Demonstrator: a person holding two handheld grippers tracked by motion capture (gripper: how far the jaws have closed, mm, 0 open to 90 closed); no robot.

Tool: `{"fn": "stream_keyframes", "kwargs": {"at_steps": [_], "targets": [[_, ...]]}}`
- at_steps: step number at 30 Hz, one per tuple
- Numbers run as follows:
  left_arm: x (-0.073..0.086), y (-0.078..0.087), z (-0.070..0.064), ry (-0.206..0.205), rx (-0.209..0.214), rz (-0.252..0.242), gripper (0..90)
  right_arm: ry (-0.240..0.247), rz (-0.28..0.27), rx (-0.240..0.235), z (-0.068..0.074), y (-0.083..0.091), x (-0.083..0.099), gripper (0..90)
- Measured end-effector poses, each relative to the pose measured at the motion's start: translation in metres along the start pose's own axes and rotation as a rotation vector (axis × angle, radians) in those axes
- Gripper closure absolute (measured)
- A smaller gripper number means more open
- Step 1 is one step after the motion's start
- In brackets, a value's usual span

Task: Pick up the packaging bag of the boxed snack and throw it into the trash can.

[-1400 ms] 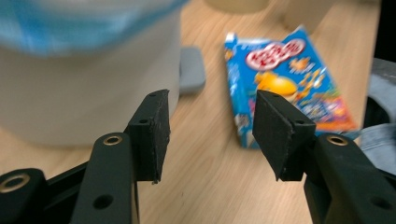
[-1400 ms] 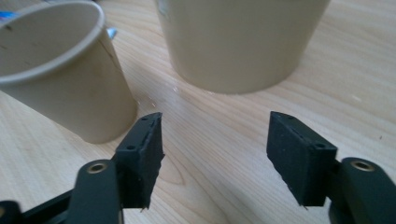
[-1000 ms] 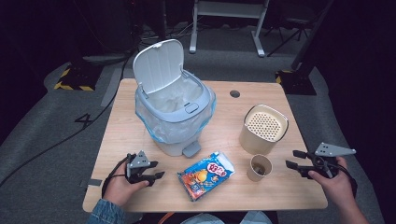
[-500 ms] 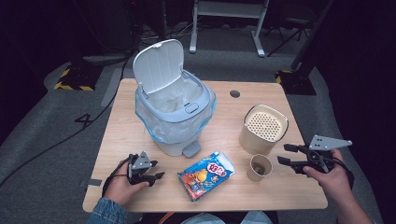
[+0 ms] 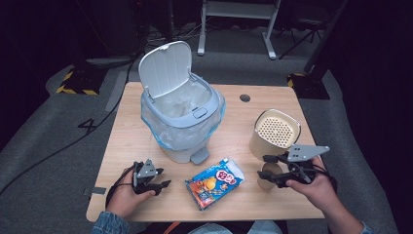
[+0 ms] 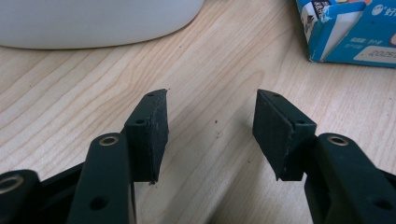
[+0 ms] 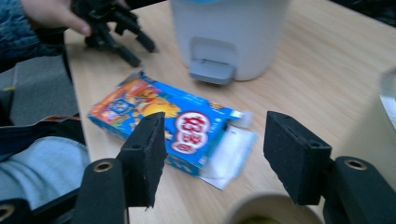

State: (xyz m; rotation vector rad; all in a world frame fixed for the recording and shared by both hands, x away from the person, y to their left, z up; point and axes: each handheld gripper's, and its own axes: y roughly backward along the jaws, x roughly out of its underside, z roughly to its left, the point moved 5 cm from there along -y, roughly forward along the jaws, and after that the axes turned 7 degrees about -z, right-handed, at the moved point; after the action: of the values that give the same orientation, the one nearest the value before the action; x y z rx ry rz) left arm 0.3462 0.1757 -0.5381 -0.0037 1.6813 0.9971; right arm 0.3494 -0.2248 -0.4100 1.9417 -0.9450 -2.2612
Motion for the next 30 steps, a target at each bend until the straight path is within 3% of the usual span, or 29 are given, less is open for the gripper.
{"fn": "stream_keyframes", "kwargs": {"at_steps": [5, 14, 25, 30], "targets": [[0.001, 0.002, 0.000, 0.007, -0.004, -0.001, 45.8, 0.040, 0.077, -0.071, 0.025, -0.037, 0.008, 40.6], [0.001, 0.001, 0.000, 0.008, 0.000, -0.001, 45.3, 0.062, 0.169, -0.107, 0.040, -0.072, 0.027, 40.2], [0.001, 0.001, 0.000, 0.009, 0.000, 0.000, 44.8, 0.080, 0.243, -0.117, 0.047, -0.097, 0.048, 39.8], [0.001, 0.001, 0.000, 0.009, 0.000, 0.000, 44.9, 0.103, 0.257, -0.131, 0.054, -0.102, 0.050, 44.3]]}}
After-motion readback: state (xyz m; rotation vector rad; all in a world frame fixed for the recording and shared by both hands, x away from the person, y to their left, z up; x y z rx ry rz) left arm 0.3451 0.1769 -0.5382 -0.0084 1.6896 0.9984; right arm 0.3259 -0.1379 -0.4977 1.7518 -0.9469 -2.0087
